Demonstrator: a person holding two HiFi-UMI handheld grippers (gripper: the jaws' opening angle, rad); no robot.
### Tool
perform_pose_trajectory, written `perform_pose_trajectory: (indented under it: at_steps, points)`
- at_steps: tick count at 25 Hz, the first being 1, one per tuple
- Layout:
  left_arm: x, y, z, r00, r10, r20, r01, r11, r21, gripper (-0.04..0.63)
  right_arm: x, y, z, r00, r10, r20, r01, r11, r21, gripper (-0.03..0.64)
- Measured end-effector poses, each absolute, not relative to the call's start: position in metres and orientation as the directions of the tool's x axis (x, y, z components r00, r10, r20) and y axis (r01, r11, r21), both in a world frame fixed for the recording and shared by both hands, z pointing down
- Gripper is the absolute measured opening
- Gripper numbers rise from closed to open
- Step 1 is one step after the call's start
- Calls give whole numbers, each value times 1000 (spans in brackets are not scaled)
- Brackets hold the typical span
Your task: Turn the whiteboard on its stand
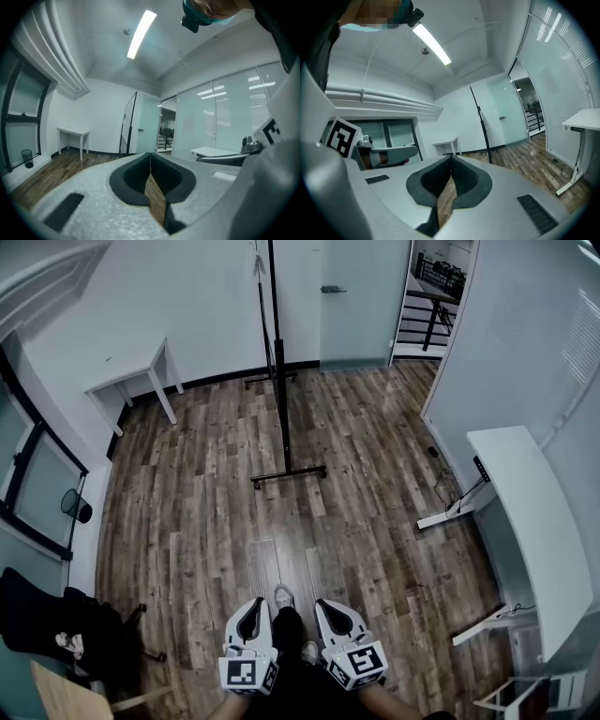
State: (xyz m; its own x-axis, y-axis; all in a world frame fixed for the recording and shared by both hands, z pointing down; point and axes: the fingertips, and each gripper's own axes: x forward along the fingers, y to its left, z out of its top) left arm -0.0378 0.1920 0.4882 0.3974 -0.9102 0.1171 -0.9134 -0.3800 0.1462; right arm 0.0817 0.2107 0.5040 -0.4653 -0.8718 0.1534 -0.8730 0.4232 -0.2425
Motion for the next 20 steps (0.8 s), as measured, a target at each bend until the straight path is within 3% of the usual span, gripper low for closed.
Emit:
perform_pose_trajectory:
  at_steps: [20]
  points:
    - [-36, -49, 481, 428, -899, 90, -898, -412, 157, 18, 81, -16, 506, -439, -879, 184, -890, 398, -223, 11]
